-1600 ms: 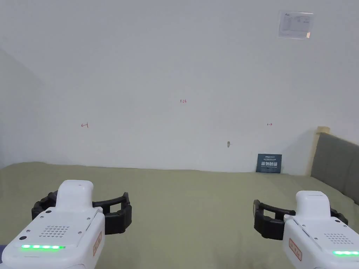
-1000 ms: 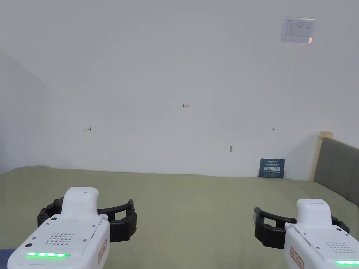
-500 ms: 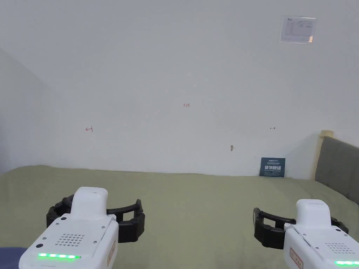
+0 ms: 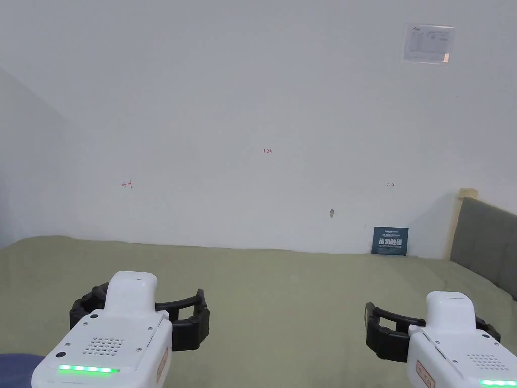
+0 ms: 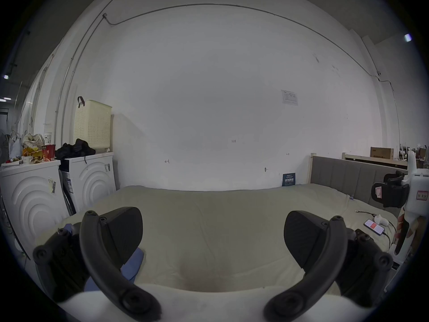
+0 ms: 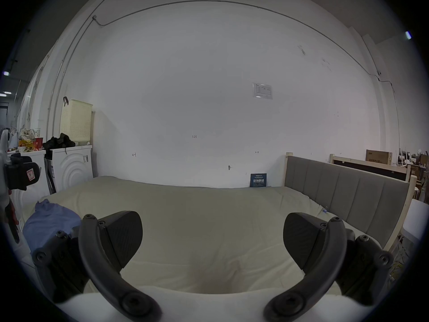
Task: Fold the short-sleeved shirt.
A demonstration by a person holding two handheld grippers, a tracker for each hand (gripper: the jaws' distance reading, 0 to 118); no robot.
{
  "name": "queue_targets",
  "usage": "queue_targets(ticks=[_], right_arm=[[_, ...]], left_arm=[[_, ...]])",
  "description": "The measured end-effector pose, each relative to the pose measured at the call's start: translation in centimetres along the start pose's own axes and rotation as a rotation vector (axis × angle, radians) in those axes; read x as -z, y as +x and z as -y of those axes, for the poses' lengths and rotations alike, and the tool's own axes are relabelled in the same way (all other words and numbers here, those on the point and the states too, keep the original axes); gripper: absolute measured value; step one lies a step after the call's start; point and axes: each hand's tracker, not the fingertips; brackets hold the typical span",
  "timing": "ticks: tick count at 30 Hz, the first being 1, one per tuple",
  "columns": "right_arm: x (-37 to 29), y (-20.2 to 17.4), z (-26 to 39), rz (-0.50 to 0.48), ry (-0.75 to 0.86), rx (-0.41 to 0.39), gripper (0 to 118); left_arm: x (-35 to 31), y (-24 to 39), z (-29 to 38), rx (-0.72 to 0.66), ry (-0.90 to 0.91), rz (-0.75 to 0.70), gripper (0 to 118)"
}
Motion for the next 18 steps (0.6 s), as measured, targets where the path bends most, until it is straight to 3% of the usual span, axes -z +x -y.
queue_targets(ticks=[18], right_arm=[[-0.28,-0.36,0.28,0.000,0.008,-0.011,118]], left_arm=[[-0.24,0.25,0.24,0.003,-0.001,0.007,118]])
